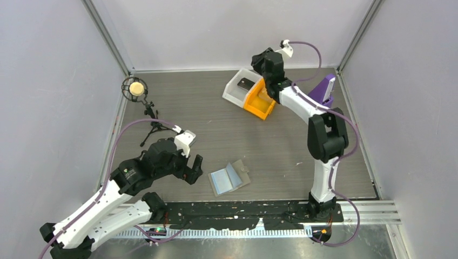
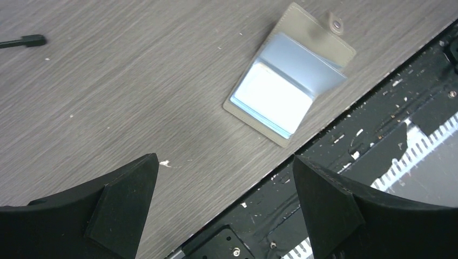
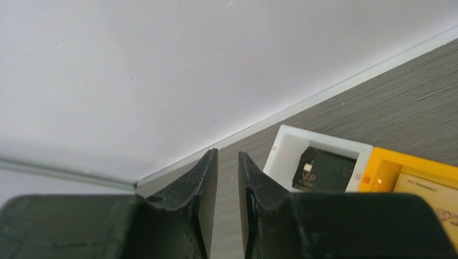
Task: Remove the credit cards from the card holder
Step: Place the credit card in the storage box, then remove the credit card from the card holder.
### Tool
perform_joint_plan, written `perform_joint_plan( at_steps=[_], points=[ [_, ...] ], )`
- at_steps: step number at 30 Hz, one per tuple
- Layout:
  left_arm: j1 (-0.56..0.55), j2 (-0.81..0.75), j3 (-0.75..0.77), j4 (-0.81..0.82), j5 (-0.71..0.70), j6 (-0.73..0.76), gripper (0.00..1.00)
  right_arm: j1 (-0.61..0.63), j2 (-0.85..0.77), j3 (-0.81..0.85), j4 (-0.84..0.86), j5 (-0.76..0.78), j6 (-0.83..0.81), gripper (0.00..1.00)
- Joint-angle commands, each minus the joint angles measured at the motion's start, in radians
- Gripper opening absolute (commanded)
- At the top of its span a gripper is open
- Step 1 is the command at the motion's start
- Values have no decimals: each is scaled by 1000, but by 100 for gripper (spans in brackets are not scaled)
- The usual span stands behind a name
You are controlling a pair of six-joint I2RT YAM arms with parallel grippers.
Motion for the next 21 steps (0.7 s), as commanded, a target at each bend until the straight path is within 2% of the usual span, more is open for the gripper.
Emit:
perform_joint_plan(
  at_steps=[1, 8, 12, 17, 21],
  points=[
    [5, -64, 7, -1, -116, -22, 100, 20, -190, -92, -122, -115, -84, 29],
    [5, -107, 5, 4, -164, -48, 100, 70, -553, -503, -173, -182, -95, 36],
    [5, -122, 6, -2, -204, -33, 100, 190, -768, -691, -239, -127, -154, 38],
    [5, -154, 6, 10, -254, -10, 100, 326, -971, -818, -377, -112, -189, 38],
    [5, -175, 1, 15, -286, 1, 100, 447, -1054, -859, -454, -90, -188, 39]
  ],
)
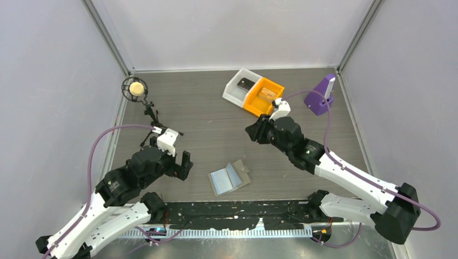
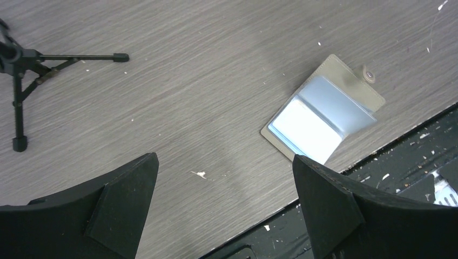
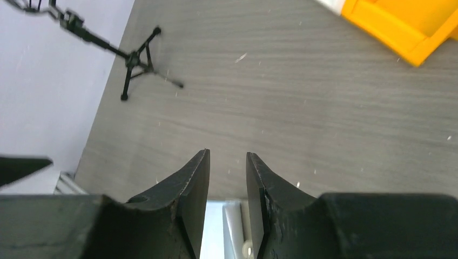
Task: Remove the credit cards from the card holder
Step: Remove the credit card from the card holder.
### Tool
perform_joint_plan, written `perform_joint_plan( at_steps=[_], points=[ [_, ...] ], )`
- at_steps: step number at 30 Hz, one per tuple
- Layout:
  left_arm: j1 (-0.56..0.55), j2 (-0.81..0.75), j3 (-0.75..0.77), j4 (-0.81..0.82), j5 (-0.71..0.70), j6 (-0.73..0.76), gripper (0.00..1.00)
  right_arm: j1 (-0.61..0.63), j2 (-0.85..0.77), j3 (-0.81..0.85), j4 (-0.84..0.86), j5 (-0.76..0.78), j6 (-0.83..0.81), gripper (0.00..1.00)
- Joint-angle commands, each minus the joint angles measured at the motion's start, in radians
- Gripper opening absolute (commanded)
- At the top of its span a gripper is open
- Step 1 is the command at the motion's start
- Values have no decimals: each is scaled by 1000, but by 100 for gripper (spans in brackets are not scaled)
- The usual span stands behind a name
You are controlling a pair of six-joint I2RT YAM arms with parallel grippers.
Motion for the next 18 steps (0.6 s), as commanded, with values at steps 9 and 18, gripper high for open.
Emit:
perform_joint_plan(
  at_steps=[9, 18],
  points=[
    [5, -64, -11, 34, -117, 27, 100, 325, -16, -54, -89, 90, 34, 41],
    [5, -137, -7, 19, -189, 9, 98, 488, 214, 14, -12, 110, 34, 53]
  ],
)
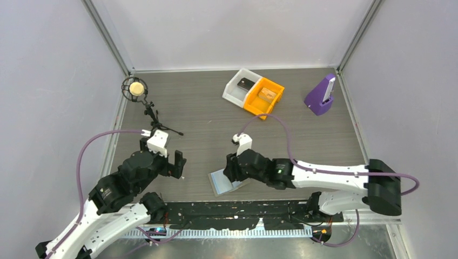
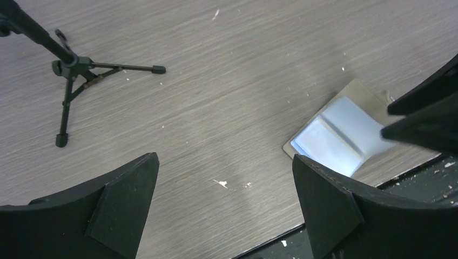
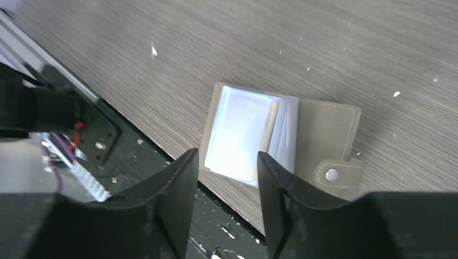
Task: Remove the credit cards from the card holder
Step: Remove the credit card from the card holder.
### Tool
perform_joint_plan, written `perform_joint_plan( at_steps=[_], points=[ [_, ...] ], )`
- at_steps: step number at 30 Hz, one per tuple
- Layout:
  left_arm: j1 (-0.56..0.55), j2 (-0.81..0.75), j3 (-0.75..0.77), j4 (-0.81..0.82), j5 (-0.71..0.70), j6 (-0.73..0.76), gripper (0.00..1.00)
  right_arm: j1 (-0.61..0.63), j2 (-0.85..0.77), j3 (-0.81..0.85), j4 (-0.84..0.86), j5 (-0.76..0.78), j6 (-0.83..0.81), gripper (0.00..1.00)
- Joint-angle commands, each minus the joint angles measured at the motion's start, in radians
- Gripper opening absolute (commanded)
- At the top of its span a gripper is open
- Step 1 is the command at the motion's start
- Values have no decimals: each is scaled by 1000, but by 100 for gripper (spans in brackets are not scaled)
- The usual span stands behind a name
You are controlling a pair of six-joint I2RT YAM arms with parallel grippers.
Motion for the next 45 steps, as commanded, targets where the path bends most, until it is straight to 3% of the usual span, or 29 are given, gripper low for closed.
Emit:
perform_joint_plan(
  at_steps=[1, 10, 20, 28, 41, 45],
  points=[
    [5, -70, -3, 26, -77, -9, 98, 44, 117, 76, 40, 42, 7, 54],
    [5, -152, -15, 24, -135, -27, 99, 103, 340, 205, -43, 78, -42, 66],
    [5, -166, -22, 26, -123, -40, 99, 106, 488, 271, -65, 70, -69, 68],
    [5, -153, -22, 26, -125, -40, 99, 110, 505, 265, -94, 134, -54, 68],
    [5, -141, -22, 35, -114, -32, 99, 108, 545, 247, -71, 112, -22, 67],
    [5, -138, -22, 34, -110, -32, 99, 108, 538, 220, -60, 131, -9, 62]
  ],
)
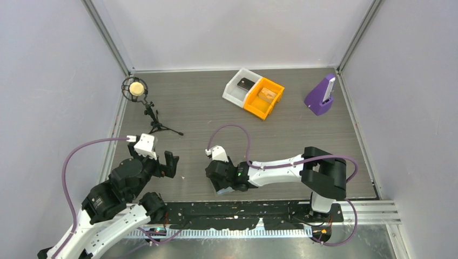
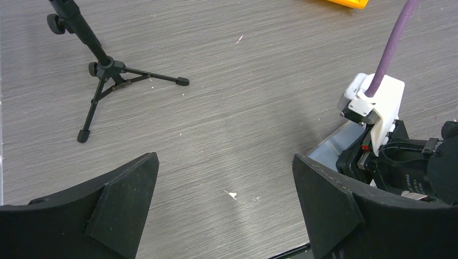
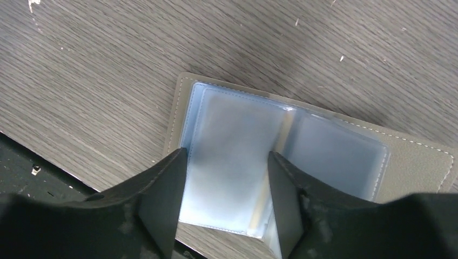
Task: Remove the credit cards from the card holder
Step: Remove the credit card from the card holder.
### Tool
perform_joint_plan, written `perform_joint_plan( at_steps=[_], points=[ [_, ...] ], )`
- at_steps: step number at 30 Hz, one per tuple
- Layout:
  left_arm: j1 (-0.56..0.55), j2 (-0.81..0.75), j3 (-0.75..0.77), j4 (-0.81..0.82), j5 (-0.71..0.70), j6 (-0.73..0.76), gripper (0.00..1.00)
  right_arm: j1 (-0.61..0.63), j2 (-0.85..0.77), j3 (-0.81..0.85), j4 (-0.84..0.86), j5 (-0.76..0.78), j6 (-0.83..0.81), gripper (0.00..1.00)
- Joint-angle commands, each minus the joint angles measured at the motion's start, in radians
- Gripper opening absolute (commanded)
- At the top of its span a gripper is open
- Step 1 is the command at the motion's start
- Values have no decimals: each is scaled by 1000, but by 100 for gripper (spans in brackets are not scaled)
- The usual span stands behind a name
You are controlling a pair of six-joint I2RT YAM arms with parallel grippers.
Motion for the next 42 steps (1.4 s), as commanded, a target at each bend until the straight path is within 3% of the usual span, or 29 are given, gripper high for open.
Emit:
perform_joint_plan(
  at_steps=[1, 5, 12, 22, 26, 33, 42],
  points=[
    [4, 3, 0, 34, 1, -5, 99, 4, -10, -34, 28, 30, 39, 56],
    [5, 14, 3, 35, 7, -2, 98, 4, -68, -81, 75, 12, 38, 43],
    [4, 35, 3, 35, 19, -22, 98, -19, -180, -189, 206, -47, 55, 36],
    [4, 139, -39, 63, 285, -234, 90, -101, -292, -378, 530, -254, 149, 35],
    [5, 170, -105, 129, 368, -289, 87, -130, -333, -429, 573, -257, 171, 33],
    [3, 197, -196, 218, 422, -358, 83, -195, -407, -523, 647, -301, 211, 21],
    [3, 267, -363, 487, 525, -446, 72, -293, -483, -670, 794, -340, 289, 13]
  ],
)
